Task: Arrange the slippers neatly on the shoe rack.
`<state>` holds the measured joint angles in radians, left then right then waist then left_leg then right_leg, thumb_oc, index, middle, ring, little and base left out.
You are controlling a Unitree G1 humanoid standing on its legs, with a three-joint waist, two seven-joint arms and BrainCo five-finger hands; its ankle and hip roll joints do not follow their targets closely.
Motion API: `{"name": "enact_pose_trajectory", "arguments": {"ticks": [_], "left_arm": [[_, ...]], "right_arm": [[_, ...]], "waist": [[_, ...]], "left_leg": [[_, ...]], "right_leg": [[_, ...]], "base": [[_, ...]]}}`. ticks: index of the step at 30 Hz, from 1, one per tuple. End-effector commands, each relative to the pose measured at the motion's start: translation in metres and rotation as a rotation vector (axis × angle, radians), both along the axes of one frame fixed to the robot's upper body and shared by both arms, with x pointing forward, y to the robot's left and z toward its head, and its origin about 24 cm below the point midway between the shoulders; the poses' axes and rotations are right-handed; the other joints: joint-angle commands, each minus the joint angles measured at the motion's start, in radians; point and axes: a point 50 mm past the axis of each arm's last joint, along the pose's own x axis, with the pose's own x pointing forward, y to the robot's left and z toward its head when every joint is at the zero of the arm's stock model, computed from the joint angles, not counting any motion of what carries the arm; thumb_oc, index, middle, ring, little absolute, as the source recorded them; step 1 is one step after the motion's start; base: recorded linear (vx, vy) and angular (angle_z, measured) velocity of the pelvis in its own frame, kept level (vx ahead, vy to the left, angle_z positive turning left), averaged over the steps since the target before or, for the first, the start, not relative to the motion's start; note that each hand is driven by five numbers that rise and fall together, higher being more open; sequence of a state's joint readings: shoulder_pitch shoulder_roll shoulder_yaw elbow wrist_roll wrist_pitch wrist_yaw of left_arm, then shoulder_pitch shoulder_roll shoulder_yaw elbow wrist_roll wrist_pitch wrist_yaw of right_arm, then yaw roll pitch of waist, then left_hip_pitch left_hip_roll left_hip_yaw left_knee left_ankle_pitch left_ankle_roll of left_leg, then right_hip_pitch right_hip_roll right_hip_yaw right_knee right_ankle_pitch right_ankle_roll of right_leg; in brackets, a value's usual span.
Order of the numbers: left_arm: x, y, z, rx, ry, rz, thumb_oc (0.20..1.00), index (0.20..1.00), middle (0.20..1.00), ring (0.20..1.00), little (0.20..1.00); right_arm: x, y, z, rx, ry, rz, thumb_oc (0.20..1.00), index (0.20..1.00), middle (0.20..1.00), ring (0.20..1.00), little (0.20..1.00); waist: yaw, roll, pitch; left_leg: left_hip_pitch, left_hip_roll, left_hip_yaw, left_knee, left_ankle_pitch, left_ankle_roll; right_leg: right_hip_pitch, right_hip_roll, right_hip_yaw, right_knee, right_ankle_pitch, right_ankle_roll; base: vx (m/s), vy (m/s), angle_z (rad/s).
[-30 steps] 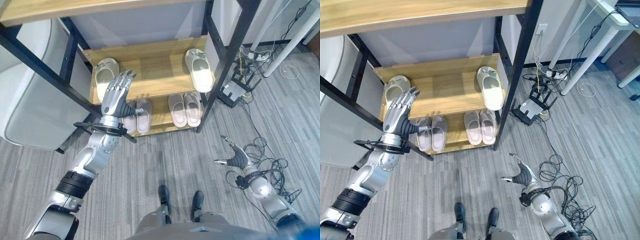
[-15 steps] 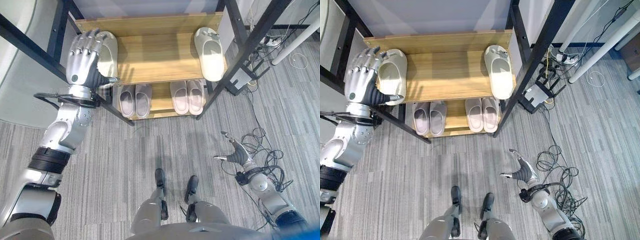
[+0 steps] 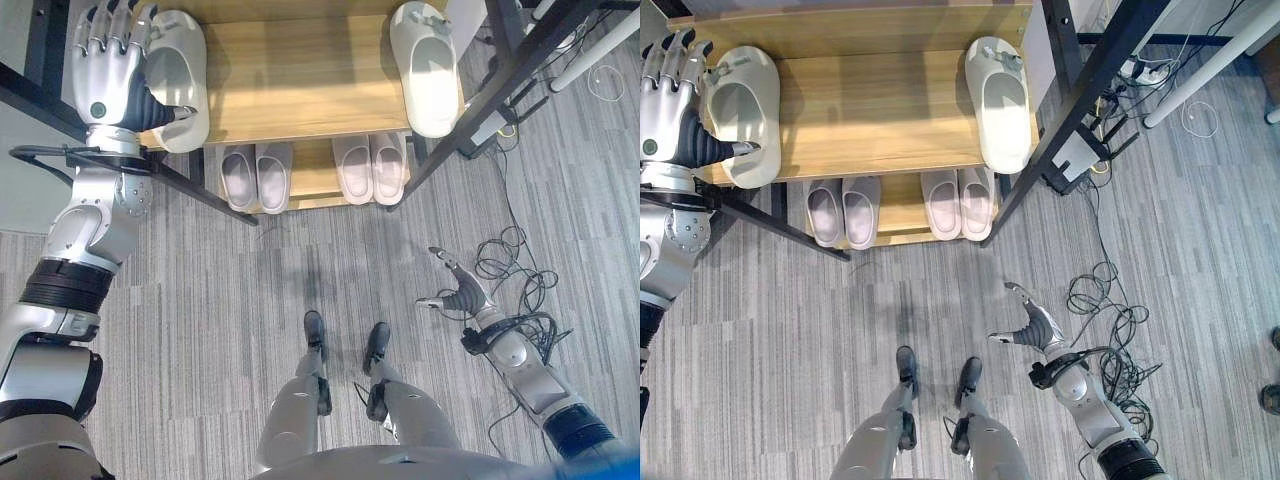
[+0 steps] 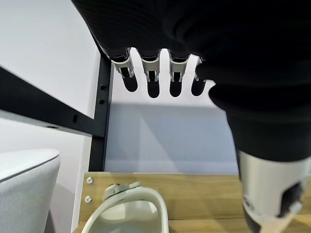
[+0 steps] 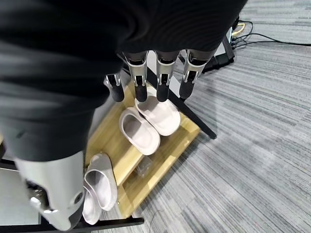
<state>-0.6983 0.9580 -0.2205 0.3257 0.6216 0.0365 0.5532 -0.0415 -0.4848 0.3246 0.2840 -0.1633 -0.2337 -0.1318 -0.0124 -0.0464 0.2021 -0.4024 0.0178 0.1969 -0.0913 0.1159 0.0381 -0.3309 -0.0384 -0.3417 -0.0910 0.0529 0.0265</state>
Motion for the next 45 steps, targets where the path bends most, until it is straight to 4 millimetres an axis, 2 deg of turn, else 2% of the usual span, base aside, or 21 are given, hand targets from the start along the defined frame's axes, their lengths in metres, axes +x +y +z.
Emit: {"name": "enact_pose_trajectory", "arguments": {"ticks": [1, 5, 14, 15, 23, 27, 28, 29, 31, 33, 36, 41, 45], "left_arm": [[-0.004, 0.010, 0.031, 0.074, -0.106, 0.074, 1.000, 1.000, 1.000, 1.000, 1.000], [-0.002, 0.006, 0.051, 0.131, -0.142, 0.093, 1.000, 1.000, 1.000, 1.000, 1.000], [0.007, 0.000, 0.066, 0.216, -0.135, 0.133, 1.000, 1.000, 1.000, 1.000, 1.000], [0.005, -0.002, 0.074, 0.246, -0.148, 0.142, 1.000, 1.000, 1.000, 1.000, 1.000], [0.000, -0.010, 0.088, 0.271, -0.200, 0.119, 1.000, 1.000, 1.000, 1.000, 1.000], [-0.003, -0.004, 0.090, 0.280, -0.196, 0.150, 1.000, 1.000, 1.000, 1.000, 1.000], [-0.001, -0.003, 0.085, 0.268, -0.202, 0.162, 1.000, 1.000, 1.000, 1.000, 1.000], [-0.002, -0.002, 0.084, 0.267, -0.201, 0.163, 1.000, 1.000, 1.000, 1.000, 1.000], [0.001, 0.011, 0.082, 0.178, -0.211, 0.211, 1.000, 1.000, 1.000, 1.000, 1.000], [0.002, 0.020, 0.087, 0.173, -0.217, 0.253, 1.000, 1.000, 1.000, 1.000, 1.000], [0.002, 0.028, 0.083, 0.140, -0.209, 0.274, 1.000, 1.000, 1.000, 1.000, 1.000], [0.005, 0.029, 0.081, 0.124, -0.205, 0.276, 1.000, 1.000, 1.000, 1.000, 1.000], [0.009, 0.028, 0.070, 0.048, -0.188, 0.237, 1.000, 1.000, 1.000, 1.000, 1.000]], "right_arm": [[0.000, 0.003, 0.018, 0.029, -0.101, 0.016, 1.000, 1.000, 1.000, 1.000, 1.000], [0.000, 0.002, 0.020, 0.039, -0.115, 0.002, 1.000, 1.000, 1.000, 1.000, 1.000], [-0.006, -0.005, 0.014, 0.084, -0.090, -0.045, 1.000, 1.000, 1.000, 1.000, 1.000], [-0.008, -0.008, 0.014, 0.097, -0.090, -0.059, 1.000, 1.000, 1.000, 1.000, 1.000], [-0.015, -0.013, 0.007, 0.131, -0.051, -0.086, 1.000, 1.000, 1.000, 1.000, 1.000], [-0.015, -0.014, 0.007, 0.137, -0.052, -0.088, 1.000, 1.000, 1.000, 1.000, 1.000], [-0.005, -0.009, -0.004, 0.110, -0.035, -0.116, 1.000, 1.000, 1.000, 1.000, 1.000], [-0.006, -0.009, -0.004, 0.108, -0.035, -0.115, 1.000, 1.000, 1.000, 1.000, 1.000], [-0.006, -0.008, -0.003, 0.095, -0.042, -0.105, 1.000, 1.000, 1.000, 1.000, 1.000], [-0.005, -0.006, -0.002, 0.085, -0.057, -0.093, 1.000, 1.000, 1.000, 1.000, 1.000], [-0.004, -0.004, -0.001, 0.078, -0.062, -0.082, 1.000, 1.000, 1.000, 1.000, 1.000], [-0.001, 0.000, 0.002, 0.072, -0.075, -0.062, 1.000, 1.000, 1.000, 1.000, 1.000], [0.001, -0.001, 0.003, 0.054, -0.079, -0.068, 1.000, 1.000, 1.000, 1.000, 1.000]], "waist": [[-0.005, -0.005, -0.039], [-0.012, -0.011, -0.040], [-0.039, -0.032, -0.053], [-0.044, -0.036, -0.056], [-0.037, -0.046, -0.062], [-0.034, -0.049, -0.063], [-0.007, -0.045, -0.055], [-0.009, -0.044, -0.057], [-0.008, -0.042, -0.052], [-0.002, -0.032, -0.048], [0.006, -0.025, -0.046], [0.011, -0.013, -0.039], [0.018, -0.002, -0.030]], "left_leg": [[0.038, -0.015, -0.066, 0.004, -0.107, -0.063], [0.004, -0.016, -0.078, 0.004, -0.100, -0.065], [-0.047, -0.018, -0.108, 0.004, -0.095, -0.070], [-0.059, -0.020, -0.116, 0.004, -0.097, -0.071], [-0.081, -0.033, -0.148, 0.004, -0.097, -0.073], [-0.094, -0.038, -0.164, 0.004, -0.095, -0.075], [-0.104, -0.047, -0.172, 0.004, -0.088, -0.075], [-0.105, -0.047, -0.173, 0.004, -0.088, -0.075], [-0.125, -0.055, -0.184, 0.004, -0.085, -0.075], [-0.145, -0.064, -0.189, 0.004, -0.077, -0.077], [-0.150, -0.072, -0.193, 0.004, -0.077, -0.079], [-0.161, -0.087, -0.188, 0.004, -0.075, -0.077], [-0.170, -0.094, -0.173, 0.004, -0.069, -0.081]], "right_leg": [[0.053, -0.105, -0.005, 0.004, 0.043, 0.166], [0.028, -0.105, -0.006, 0.004, 0.050, 0.170], [-0.014, -0.111, -0.003, 0.004, 0.065, 0.183], [-0.021, -0.113, 0.000, 0.004, 0.067, 0.185], [-0.030, -0.117, -0.005, 0.004, 0.071, 0.195], [-0.042, -0.116, -0.006, 0.004, 0.070, 0.194], [-0.044, -0.119, -0.017, 0.004, 0.070, 0.196], [-0.044, -0.119, -0.017, 0.004, 0.070, 0.197], [-0.065, -0.122, -0.020, 0.004, 0.074, 0.197], [-0.078, -0.128, -0.034, 0.004, 0.078, 0.201], [-0.080, -0.136, -0.042, 0.004, 0.078, 0.204], [-0.082, -0.147, -0.052, 0.004, 0.086, 0.208], [-0.085, -0.156, -0.069, 0.004, 0.090, 0.212]], "base": [[0.04, 0.010, -0.02], [0.05, -0.001, -0.01], [0.06, 0.001, 0.09], [0.04, -0.006, 0.11], [0.05, -0.001, 0.16], [0.00, 0.002, 0.03], [0.00, 0.000, 0.12], [-0.01, 0.011, 0.15], [-0.03, 0.033, 0.16], [-0.03, 0.064, 0.06], [0.01, 0.055, -0.01], [0.02, 0.041, -0.01], [0.00, 0.036, -0.03]]}}
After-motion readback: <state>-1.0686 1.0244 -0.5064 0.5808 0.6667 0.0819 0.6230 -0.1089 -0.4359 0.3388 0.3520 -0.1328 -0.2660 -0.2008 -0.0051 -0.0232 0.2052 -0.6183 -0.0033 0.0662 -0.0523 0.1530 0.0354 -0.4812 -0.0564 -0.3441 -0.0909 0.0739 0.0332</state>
